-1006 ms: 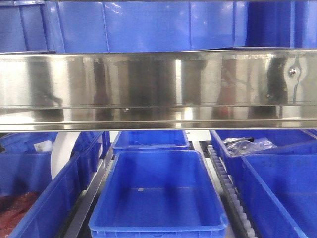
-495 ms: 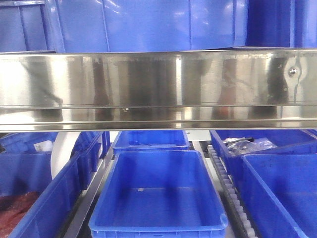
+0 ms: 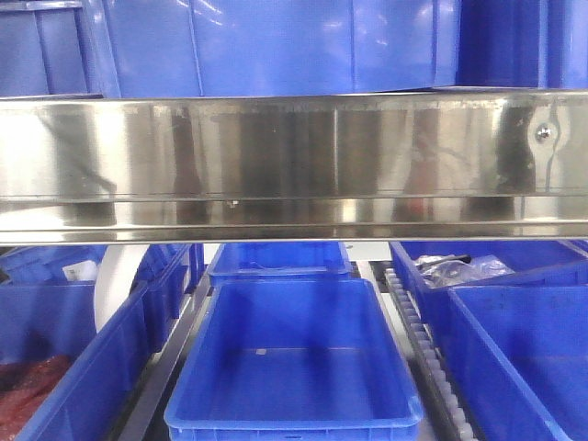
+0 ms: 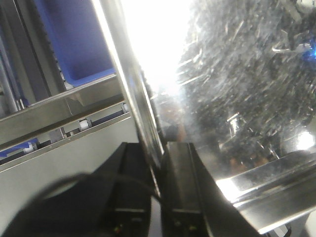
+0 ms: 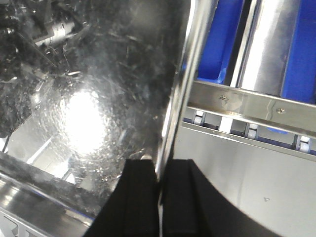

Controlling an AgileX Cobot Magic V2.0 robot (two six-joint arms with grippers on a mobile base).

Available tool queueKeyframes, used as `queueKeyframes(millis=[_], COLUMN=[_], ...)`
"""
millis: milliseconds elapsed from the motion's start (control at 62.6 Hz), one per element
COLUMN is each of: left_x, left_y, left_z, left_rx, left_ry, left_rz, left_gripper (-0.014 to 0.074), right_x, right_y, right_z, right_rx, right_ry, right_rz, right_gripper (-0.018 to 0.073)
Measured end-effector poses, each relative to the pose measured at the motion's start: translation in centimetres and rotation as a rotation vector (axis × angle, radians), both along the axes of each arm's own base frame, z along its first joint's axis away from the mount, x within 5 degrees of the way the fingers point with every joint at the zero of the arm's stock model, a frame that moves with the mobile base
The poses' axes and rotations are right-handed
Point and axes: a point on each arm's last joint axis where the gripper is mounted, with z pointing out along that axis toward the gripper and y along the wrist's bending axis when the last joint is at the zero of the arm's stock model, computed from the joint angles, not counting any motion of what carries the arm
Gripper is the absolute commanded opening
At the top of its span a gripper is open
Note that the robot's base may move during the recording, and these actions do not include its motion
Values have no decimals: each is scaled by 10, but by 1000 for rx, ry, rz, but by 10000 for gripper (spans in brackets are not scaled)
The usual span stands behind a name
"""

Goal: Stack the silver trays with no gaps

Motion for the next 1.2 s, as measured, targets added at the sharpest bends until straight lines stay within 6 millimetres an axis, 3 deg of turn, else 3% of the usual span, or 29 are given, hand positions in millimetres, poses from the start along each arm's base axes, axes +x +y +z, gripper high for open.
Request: queueKeyframes(millis=[1197], left_x=[0], left_y=[0], left_z=[0], left_rx=[-1], left_ry=[1], left_rz=[0], left_gripper=[-41], right_x=[0], right_y=[0], right_z=[0], right_rx=[-1], right_ry=[-1], right_rz=[2], right_gripper=[57])
